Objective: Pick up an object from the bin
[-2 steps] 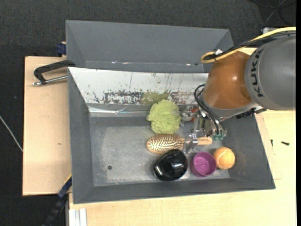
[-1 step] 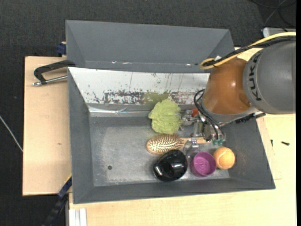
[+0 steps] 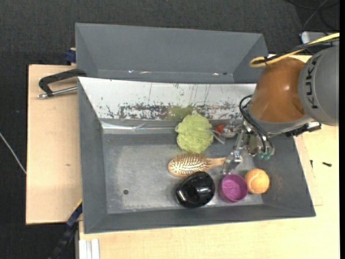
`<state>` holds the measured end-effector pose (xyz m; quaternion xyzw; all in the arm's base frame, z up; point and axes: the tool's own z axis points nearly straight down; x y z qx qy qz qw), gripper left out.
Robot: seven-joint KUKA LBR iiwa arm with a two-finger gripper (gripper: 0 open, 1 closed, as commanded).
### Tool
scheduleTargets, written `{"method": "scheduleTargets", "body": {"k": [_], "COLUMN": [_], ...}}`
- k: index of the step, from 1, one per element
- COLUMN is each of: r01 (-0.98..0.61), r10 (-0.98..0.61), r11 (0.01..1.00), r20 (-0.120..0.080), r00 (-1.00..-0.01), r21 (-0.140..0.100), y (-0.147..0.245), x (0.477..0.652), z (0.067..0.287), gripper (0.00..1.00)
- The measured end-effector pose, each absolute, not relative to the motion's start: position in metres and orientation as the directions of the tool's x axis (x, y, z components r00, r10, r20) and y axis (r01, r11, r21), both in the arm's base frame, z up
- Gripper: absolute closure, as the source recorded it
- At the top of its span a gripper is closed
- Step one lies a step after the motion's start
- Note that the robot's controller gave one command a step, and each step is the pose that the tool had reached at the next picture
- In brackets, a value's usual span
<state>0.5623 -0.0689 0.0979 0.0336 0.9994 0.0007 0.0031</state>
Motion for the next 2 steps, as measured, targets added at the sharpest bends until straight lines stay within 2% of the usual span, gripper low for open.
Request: {"method": "scheduleTargets", "body": {"k": [1, 2], "r01": [0.049, 0.198], "r10": [0.049, 0.198], "r11": [0.999, 0.98], "r20": [-0.006, 0.0], "r00": [-0.999, -0.98], "r21": [-0.001, 0.003], "y": [-0.064, -0.054], "x": [0.56, 0.563], "z": [0.091, 0.073], "gripper": [0.0, 1.0]}}
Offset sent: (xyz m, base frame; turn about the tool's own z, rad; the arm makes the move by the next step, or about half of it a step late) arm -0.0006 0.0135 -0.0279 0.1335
